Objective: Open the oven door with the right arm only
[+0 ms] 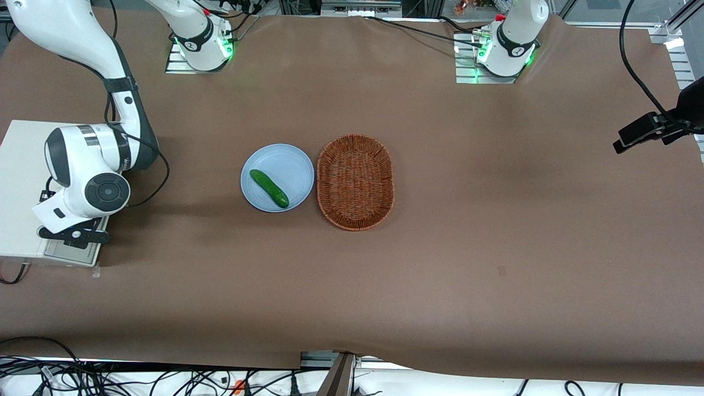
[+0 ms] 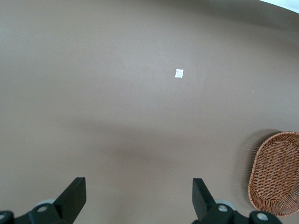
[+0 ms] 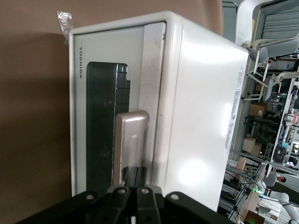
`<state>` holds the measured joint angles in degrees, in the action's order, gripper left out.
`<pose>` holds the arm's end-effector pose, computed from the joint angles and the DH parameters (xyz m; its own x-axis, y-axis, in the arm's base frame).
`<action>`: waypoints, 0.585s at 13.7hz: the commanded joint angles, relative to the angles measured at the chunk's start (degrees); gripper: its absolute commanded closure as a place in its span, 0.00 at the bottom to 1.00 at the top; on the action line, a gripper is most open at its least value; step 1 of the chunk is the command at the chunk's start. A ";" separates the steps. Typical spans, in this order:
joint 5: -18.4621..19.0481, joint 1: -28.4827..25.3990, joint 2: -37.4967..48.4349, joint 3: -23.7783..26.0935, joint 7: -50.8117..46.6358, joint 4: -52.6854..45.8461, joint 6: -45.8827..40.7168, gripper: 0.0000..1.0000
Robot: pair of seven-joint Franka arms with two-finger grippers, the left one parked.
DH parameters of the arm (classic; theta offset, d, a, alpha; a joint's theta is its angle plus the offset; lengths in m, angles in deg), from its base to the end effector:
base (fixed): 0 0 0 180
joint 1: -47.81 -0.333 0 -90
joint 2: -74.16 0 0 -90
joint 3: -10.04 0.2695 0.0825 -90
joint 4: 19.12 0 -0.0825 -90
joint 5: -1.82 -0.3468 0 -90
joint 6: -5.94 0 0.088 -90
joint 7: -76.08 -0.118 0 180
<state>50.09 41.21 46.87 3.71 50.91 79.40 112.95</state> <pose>0.5899 -0.0574 0.2870 0.9923 -0.0738 -0.0991 0.0263 -0.6577 0.7528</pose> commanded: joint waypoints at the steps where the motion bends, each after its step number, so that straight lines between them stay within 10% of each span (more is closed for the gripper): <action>1: 1.12 0.37 0.31 0.09 -1.37 0.97 0.92 1.00; 8: -1.94 0.28 -0.92 0.44 -2.95 1.23 1.53 1.00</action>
<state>49.93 41.19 46.76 3.73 49.44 79.52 113.13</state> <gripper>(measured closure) 0.991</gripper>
